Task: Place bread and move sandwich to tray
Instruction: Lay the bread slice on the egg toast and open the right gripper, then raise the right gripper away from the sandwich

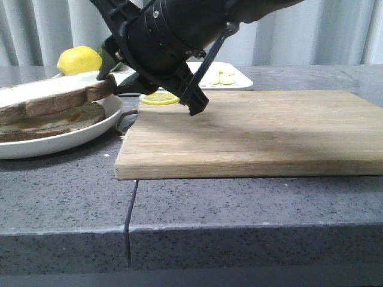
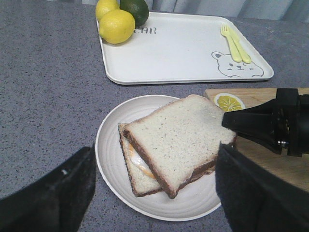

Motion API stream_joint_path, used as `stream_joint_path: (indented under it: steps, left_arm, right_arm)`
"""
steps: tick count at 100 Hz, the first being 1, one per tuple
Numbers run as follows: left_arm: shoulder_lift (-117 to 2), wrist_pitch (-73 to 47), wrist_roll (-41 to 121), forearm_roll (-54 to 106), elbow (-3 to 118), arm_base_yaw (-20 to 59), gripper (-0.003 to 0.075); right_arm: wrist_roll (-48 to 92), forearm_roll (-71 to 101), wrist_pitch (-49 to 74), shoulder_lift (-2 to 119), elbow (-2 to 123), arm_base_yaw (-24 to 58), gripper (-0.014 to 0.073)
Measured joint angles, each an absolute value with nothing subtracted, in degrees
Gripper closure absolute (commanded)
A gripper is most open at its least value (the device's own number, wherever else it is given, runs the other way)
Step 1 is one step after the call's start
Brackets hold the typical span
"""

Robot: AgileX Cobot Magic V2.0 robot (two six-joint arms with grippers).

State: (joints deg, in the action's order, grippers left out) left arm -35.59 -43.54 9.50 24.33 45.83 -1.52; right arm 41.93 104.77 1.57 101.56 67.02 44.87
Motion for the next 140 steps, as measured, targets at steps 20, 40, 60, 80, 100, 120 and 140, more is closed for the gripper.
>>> stream_joint_path:
  steps: [20,40,60,80,100,120,140]
  left_arm:
    - [-35.59,-43.54,9.50,24.33,45.83,-1.52,0.0236]
    - [-35.59,-43.54,9.50,24.33,45.83,-1.52,0.0236]
    - [-35.59,-43.54,9.50,24.33,45.83,-1.52,0.0236]
    - [-35.59,-43.54,9.50,24.33,45.83,-1.52,0.0236]
    - [-35.59,-43.54,9.50,24.33,45.83,-1.52,0.0236]
    - [-35.59,-43.54,9.50,24.33,45.83,-1.52,0.0236]
    - [-35.59,-43.54,9.50,24.33,45.83,-1.52,0.0236]
  right_arm:
    - [42.24,104.90,1.57,101.56,67.02,44.87,0.0224]
    - [42.53,104.90,1.26,101.56,67.02,44.87,0.0224]
    - [45.65,105.00,-1.12,97.62,67.02,44.60,0.0224]
    - [47.11,97.08,-4.19,88.96,67.02,41.90,0.0224]
    - [47.23,80.25,-4.39,78.97,67.02,37.15,0.0224]
    - [43.92,61.94,2.80,70.99,66.22,30.54,0.0224]
    - [28.52,37.09,8.38,62.76,59.69,22.08,0.0224]
